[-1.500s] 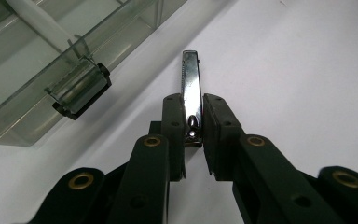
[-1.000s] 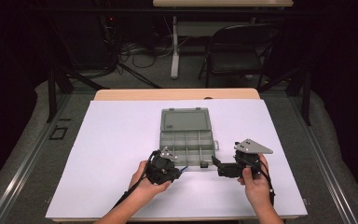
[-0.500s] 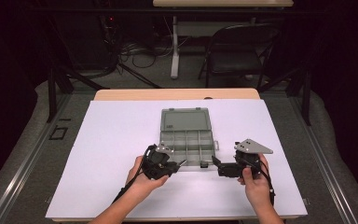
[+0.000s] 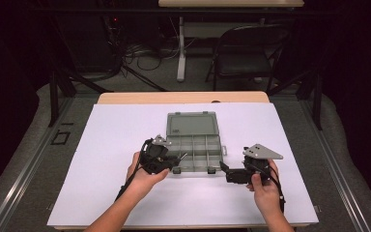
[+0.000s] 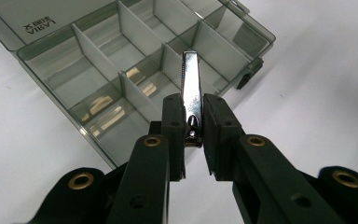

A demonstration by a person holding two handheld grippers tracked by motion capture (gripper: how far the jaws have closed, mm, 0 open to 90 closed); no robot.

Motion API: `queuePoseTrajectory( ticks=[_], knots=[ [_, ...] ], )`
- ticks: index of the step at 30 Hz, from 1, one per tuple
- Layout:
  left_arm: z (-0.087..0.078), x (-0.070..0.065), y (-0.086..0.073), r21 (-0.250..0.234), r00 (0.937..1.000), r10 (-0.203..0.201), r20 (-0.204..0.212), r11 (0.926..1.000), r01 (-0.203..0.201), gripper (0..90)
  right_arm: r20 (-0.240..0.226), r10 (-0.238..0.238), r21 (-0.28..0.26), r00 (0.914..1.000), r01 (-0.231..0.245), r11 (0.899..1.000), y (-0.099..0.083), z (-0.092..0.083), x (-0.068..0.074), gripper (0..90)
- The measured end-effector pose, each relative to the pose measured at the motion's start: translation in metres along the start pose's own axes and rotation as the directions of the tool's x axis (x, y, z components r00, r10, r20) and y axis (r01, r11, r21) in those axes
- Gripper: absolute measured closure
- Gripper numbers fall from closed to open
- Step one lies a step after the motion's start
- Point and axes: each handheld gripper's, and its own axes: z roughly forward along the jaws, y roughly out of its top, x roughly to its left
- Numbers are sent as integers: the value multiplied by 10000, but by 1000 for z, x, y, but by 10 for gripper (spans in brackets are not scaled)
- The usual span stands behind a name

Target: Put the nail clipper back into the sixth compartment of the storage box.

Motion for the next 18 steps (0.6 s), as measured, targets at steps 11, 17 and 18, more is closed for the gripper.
queuePoseTrajectory(
  ticks=[11,17,18],
  knots=[
    [8,3,5,7,9998,-177,3,9998,177,793,1,-6,0,10000,6,10000,0,0,0,11],
    [17,4,8,102,9995,-310,-101,9995,311,793,-10,-3,30,10000,3,10000,0,0,0,11],
    [19,4,8,104,9994,-334,-99,9994,335,793,-12,-10,52,10000,10,10000,0,0,-1,11]
  ],
)
